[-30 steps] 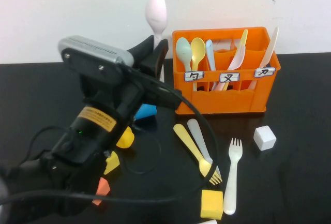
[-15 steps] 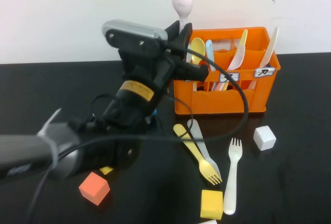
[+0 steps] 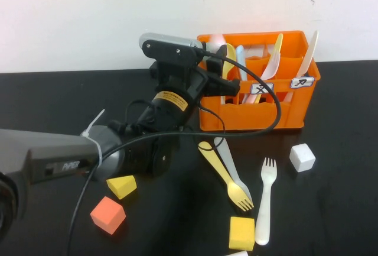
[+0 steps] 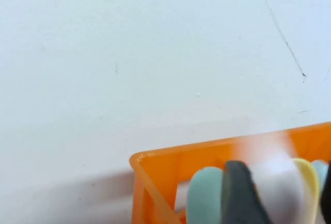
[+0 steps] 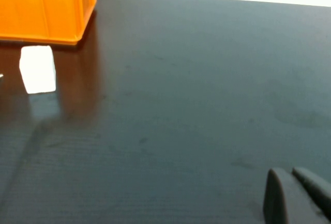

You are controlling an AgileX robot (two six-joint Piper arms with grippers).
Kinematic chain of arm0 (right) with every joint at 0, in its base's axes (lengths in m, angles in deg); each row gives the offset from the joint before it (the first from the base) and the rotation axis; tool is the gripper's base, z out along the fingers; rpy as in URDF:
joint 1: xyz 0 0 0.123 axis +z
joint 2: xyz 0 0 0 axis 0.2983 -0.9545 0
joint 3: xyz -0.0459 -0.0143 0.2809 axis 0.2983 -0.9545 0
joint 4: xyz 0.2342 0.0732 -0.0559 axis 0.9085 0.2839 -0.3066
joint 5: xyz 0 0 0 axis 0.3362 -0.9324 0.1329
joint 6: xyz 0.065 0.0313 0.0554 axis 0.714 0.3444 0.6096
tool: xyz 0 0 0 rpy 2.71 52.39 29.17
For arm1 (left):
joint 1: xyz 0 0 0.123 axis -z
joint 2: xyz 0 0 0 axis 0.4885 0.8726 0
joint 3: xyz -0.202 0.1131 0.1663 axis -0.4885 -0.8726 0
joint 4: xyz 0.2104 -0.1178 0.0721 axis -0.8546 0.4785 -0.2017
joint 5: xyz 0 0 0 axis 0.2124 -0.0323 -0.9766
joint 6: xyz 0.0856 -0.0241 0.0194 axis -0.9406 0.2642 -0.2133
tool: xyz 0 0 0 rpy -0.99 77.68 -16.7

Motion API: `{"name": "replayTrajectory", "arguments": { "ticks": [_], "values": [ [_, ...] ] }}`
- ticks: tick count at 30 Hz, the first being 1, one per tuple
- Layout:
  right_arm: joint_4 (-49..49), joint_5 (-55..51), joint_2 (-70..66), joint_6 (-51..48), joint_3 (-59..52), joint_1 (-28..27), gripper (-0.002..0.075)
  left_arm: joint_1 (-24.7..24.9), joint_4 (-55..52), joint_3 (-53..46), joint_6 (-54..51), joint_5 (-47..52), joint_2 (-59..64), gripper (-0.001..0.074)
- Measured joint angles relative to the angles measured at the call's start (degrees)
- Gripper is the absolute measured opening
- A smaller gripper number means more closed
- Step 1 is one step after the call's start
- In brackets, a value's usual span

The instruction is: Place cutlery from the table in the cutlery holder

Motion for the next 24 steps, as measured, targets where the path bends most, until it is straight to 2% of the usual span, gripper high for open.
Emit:
{"name": "replayTrajectory", "arguments": {
  "ticks": [4, 9, 12, 14, 19, 24],
  "values": [
    [0.00, 0.00, 0.00, 0.00, 0.00, 0.00, -0.0003, 0.00, -1.20, 0.00, 0.80, 1.63, -1.25, 0.0356],
    [0.00, 0.00, 0.00, 0.00, 0.00, 0.00, -0.0003, 0.00, -8.59, -2.40, 3.67, 9.86, -8.71, 0.0339],
    [0.00, 0.00, 0.00, 0.00, 0.00, 0.00, -0.0003, 0.11, -12.73, -4.85, 6.87, 16.06, -14.40, 0.0280],
    [0.00, 0.00, 0.00, 0.00, 0.00, 0.00, -0.0003, 0.22, -14.58, -6.82, 8.46, 19.12, -17.84, 0.0213],
    [0.00, 0.00, 0.00, 0.00, 0.00, 0.00, -0.0003, 0.42, -19.00, -14.11, 9.52, 18.79, -25.26, 0.0042],
    [0.00, 0.00, 0.00, 0.00, 0.00, 0.00, -0.0003, 0.42, -20.66, -22.48, 9.87, 15.74, -29.73, 0.0007]
  ]
}}
